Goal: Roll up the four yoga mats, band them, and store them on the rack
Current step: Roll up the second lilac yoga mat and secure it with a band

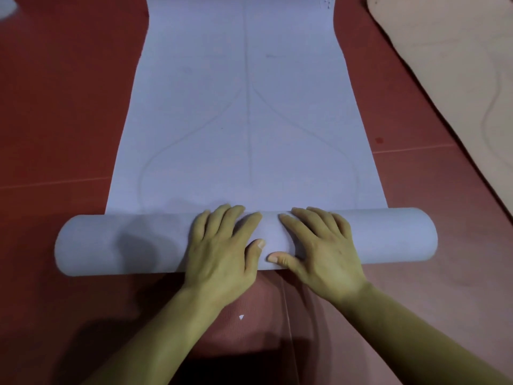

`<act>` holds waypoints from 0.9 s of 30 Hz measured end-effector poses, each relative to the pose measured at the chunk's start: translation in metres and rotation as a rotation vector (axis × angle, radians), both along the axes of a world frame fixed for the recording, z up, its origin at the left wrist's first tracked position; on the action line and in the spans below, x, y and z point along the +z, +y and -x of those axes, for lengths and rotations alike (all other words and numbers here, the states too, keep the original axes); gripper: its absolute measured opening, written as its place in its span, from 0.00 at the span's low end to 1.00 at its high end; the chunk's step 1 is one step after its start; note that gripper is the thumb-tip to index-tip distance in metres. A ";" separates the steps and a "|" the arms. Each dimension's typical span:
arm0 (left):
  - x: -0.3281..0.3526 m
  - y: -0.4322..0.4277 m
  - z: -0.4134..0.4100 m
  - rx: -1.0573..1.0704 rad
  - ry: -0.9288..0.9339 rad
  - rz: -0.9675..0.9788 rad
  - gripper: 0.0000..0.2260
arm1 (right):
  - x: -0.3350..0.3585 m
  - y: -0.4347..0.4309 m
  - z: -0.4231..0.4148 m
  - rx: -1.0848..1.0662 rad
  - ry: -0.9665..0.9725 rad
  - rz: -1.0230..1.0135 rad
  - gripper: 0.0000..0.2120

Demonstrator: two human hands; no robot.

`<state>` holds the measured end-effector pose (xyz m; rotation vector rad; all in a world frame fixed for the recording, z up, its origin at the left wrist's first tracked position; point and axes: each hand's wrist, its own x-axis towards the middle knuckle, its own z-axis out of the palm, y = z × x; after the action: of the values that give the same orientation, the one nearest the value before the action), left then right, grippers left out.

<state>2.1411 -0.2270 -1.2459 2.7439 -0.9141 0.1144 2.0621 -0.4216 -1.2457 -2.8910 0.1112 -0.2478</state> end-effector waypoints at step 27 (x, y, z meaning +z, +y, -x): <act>-0.013 -0.015 -0.029 0.083 -0.076 -0.052 0.23 | -0.007 -0.009 -0.029 -0.001 -0.010 0.089 0.38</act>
<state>2.1703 -0.2416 -1.2590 2.8433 -0.8340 0.2149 2.0914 -0.4303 -1.2527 -2.9774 0.1032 -0.2734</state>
